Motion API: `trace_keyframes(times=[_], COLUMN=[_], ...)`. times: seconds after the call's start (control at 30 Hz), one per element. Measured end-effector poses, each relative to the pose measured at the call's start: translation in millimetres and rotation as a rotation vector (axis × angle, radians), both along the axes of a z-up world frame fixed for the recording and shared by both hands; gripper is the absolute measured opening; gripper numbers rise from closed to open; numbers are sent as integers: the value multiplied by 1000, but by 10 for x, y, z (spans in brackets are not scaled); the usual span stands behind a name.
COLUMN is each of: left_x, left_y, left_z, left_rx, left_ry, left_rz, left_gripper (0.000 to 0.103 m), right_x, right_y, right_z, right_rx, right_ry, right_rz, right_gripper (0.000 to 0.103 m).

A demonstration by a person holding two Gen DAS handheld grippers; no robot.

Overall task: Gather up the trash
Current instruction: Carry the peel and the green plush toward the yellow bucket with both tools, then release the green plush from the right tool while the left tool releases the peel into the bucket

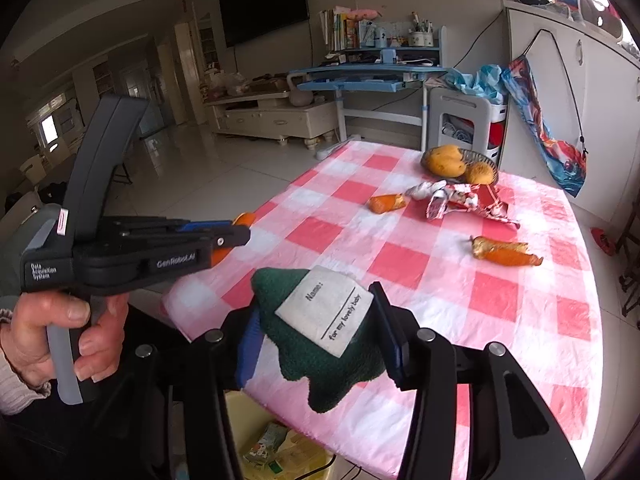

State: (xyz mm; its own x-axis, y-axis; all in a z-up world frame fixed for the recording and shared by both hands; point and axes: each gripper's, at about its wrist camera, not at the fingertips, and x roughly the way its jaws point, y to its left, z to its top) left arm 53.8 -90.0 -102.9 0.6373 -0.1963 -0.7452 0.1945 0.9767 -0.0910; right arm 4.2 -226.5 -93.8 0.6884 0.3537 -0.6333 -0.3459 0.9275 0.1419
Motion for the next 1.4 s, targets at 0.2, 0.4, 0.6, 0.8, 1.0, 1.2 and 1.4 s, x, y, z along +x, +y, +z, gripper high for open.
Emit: trace_keyframes(times=[0.2, 0.4, 0.6, 0.8, 1.0, 1.2, 1.4], left_x=[3, 13, 48, 1, -209, -538, -914], left_y=[-67, -130, -117, -81, 13, 89, 47], left_z=[-6, -9, -27, -9, -91, -236, -450], left_rx=[19, 35, 15, 3, 18, 44, 86], left_ry=[-12, -18, 3, 9, 33, 76, 173], left_rz=[-11, -20, -23, -22, -20, -34, -122], left_gripper=[16, 16, 16, 16, 16, 16, 19], right_x=[26, 23, 2, -116, -410, -660, -822], right_y=[50, 111, 194, 422, 616, 645, 443], right_z=[-44, -73, -107, -208, -331, -351, -245], right_rx=[3, 7, 10, -10, -38, -65, -59], right_ry=[3, 7, 36, 105, 173, 186, 142], right_rz=[13, 37, 101, 248, 358, 351, 235], right_gripper=[49, 49, 49, 50, 53, 63, 71])
